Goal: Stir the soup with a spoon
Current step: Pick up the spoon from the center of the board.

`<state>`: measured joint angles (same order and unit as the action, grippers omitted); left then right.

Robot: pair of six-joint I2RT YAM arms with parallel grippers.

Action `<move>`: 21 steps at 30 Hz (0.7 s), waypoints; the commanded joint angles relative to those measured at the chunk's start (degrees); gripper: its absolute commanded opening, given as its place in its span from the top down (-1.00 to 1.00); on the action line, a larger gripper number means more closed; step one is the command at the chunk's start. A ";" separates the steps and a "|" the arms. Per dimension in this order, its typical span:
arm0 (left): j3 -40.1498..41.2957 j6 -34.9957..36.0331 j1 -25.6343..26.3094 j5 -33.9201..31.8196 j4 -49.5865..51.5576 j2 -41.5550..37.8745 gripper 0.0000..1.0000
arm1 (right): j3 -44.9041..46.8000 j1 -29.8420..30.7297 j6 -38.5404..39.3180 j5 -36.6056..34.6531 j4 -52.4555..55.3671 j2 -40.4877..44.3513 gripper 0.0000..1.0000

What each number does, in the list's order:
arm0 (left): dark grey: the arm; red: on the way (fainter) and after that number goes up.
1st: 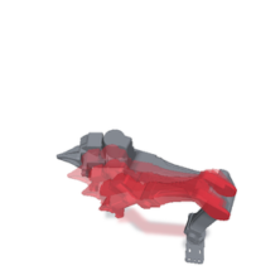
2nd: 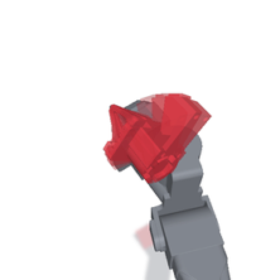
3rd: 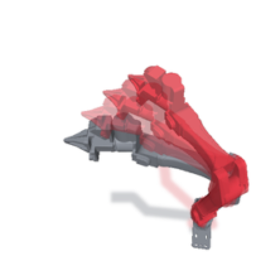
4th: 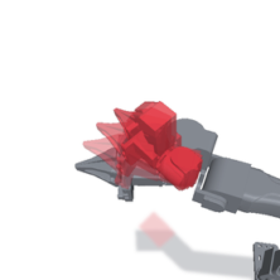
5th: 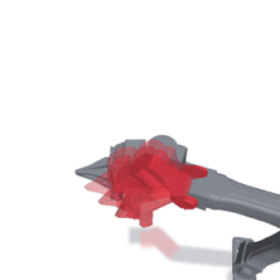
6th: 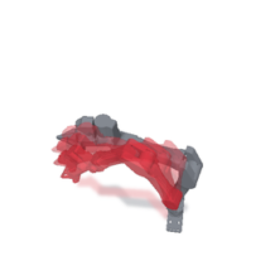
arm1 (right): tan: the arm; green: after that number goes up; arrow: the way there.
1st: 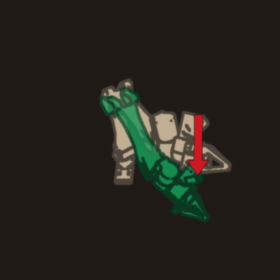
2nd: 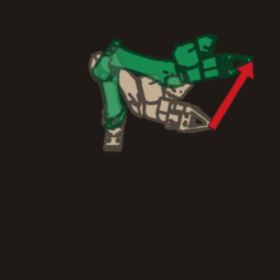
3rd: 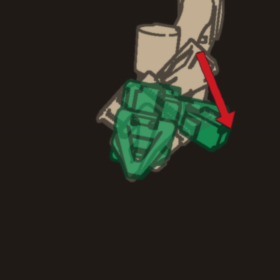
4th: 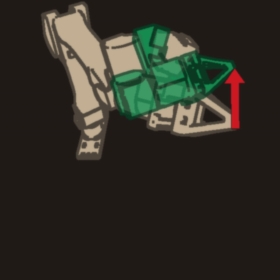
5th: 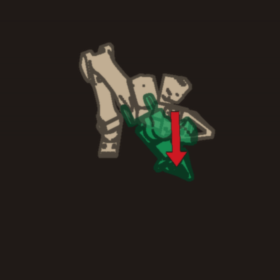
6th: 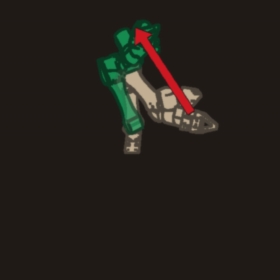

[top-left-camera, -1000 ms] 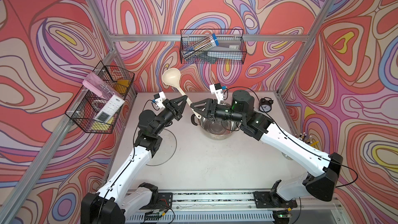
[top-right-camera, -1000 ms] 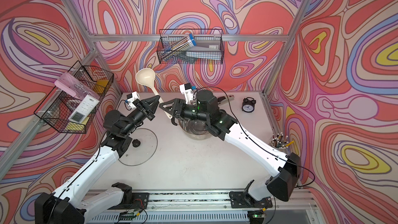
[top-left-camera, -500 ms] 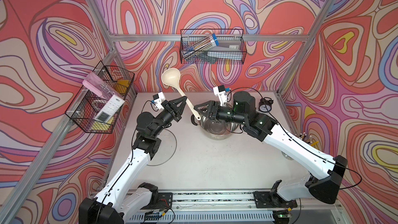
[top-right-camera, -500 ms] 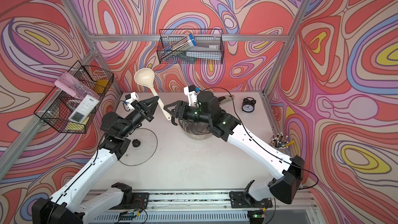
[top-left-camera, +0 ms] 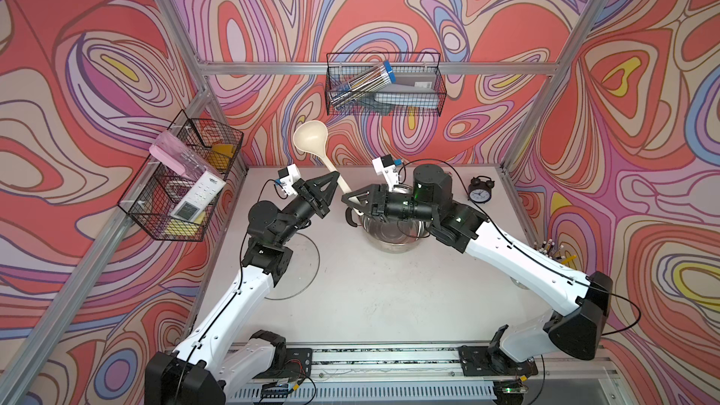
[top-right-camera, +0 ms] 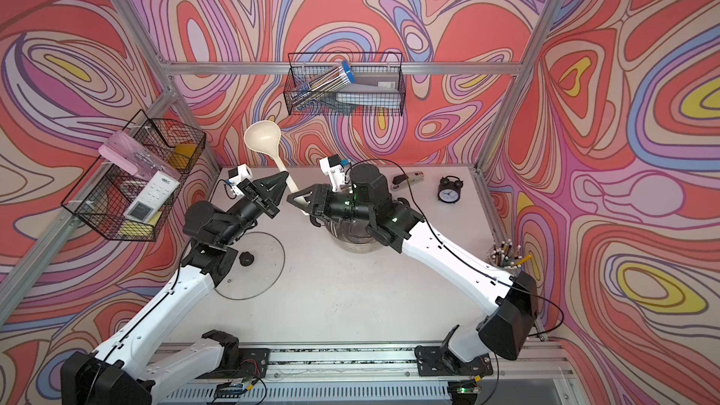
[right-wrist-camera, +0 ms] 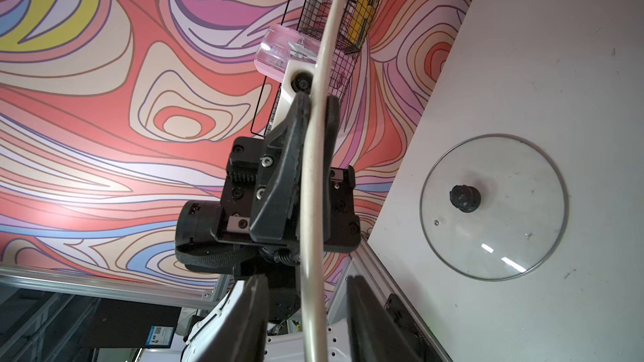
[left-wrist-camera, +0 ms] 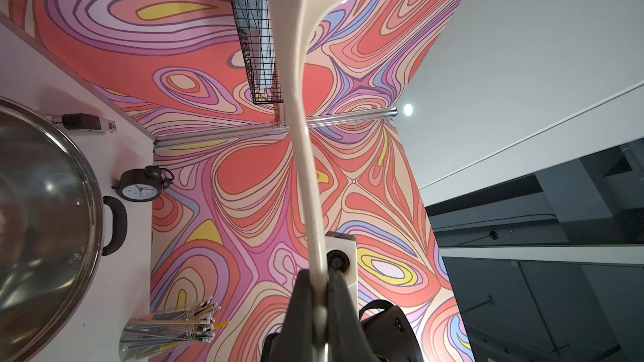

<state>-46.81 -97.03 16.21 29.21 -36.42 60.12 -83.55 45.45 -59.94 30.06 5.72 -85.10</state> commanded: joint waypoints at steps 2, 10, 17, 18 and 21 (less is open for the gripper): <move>-0.07 -0.25 0.31 0.65 -3.78 -0.75 1.00 | -0.21 0.08 -0.41 1.31 -2.34 -0.33 0.37; 1.54 -0.70 0.30 0.05 -4.01 -1.41 1.00 | -0.47 0.06 -1.13 1.95 -2.94 -0.74 0.83; 2.08 0.19 0.32 0.68 0.72 -2.12 0.11 | -5.31 -0.06 3.49 -2.34 6.25 -0.97 1.00; 1.92 1.08 0.31 1.04 3.21 -2.59 -0.15 | -7.60 -0.29 5.38 -4.23 10.27 -1.23 1.00; -0.63 8.48 0.31 2.33 20.74 -5.57 -0.61 | -16.98 -3.24 10.82 -9.68 27.48 -3.77 1.00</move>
<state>-45.32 -95.88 16.21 29.43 -29.43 57.58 -93.30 44.64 -55.92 26.85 18.74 -87.92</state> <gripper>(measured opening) 0.723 0.095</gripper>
